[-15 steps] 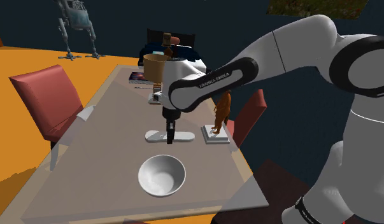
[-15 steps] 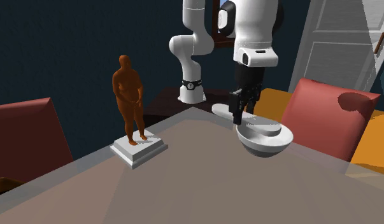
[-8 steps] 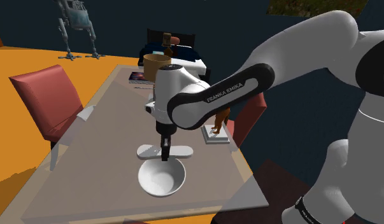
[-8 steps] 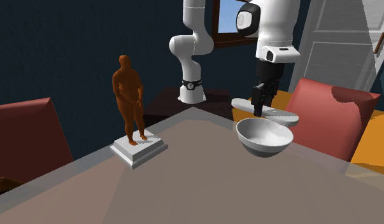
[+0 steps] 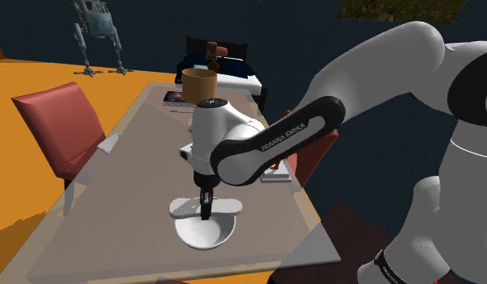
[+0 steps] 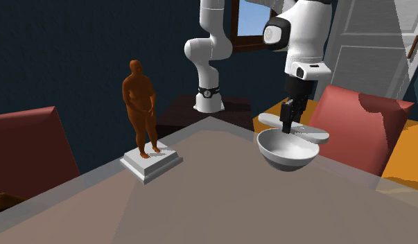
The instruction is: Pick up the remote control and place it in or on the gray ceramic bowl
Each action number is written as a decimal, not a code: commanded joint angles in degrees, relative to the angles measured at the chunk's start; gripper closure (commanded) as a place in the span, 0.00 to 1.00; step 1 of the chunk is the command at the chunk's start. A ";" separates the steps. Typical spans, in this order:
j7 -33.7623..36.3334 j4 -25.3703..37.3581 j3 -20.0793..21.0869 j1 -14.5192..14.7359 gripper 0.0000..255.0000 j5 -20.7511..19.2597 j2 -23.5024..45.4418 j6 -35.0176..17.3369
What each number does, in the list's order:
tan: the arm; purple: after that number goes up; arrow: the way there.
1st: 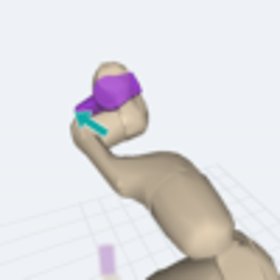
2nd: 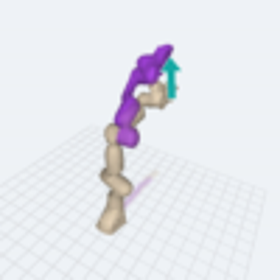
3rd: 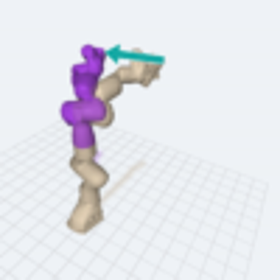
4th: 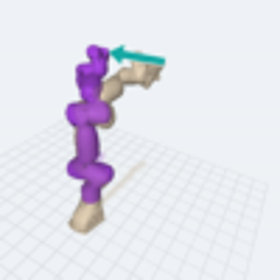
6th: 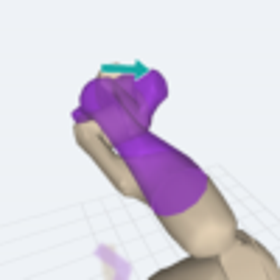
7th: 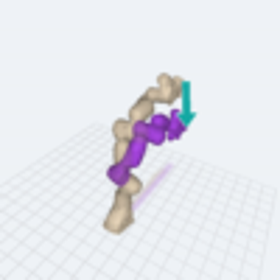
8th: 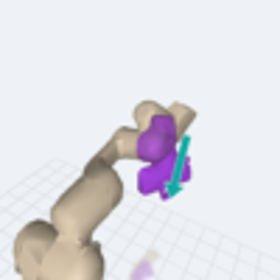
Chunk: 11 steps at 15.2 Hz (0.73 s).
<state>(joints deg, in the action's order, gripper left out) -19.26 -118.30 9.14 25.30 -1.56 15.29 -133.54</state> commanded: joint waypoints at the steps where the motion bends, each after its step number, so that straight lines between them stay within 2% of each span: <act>1: 0.01 -0.48 -0.11 -0.01 1.00 -0.19 0.86 -1.38; 7: 0.44 -1.26 -0.43 0.24 1.00 -0.92 4.21 -5.47; 11: 0.43 -1.26 -0.44 0.24 1.00 -0.92 4.21 -5.47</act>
<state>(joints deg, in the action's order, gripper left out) -18.84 -119.55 8.69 25.52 -2.47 19.45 -138.93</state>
